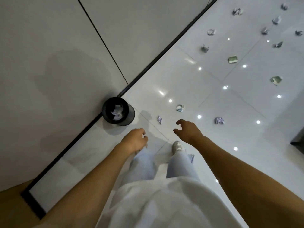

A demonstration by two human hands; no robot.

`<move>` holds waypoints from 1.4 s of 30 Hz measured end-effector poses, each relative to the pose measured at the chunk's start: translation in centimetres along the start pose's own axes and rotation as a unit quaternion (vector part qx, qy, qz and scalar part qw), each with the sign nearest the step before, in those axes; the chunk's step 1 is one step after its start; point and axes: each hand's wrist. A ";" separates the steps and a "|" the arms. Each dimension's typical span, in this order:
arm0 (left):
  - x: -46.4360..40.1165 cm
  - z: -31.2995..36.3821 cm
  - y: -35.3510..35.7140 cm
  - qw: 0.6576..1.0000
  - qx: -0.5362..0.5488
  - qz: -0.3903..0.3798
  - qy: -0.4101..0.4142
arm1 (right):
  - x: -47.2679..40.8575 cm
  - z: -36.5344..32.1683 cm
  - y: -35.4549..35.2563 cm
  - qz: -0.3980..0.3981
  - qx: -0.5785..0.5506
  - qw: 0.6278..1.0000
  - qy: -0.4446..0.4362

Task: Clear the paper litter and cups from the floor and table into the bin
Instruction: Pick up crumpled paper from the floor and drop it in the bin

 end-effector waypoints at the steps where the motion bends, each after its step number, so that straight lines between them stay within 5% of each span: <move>1: -0.7 -0.7 -0.3 1.000 -0.009 -0.005 0.006 | -0.6 -0.2 0.8 0.004 -0.012 1.000 0.010; 18: -20.7 -7.1 12.2 0.997 0.034 -0.050 -0.049 | -21.0 8.5 14.7 0.021 -0.161 0.981 0.104; 31: -44.0 -11.0 22.4 0.999 0.039 0.003 -0.005 | -42.7 19.0 26.0 0.038 -0.140 0.987 0.075; 42: -56.9 -14.4 26.3 0.994 0.110 0.005 -0.017 | -56.6 20.9 32.0 0.067 -0.059 0.995 -0.049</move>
Point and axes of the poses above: each hand's wrist, its own x-axis away from the middle knuckle, its own y-axis out of the palm, z = x × y, and after that the axes turned 6 degrees about -x, right-handed
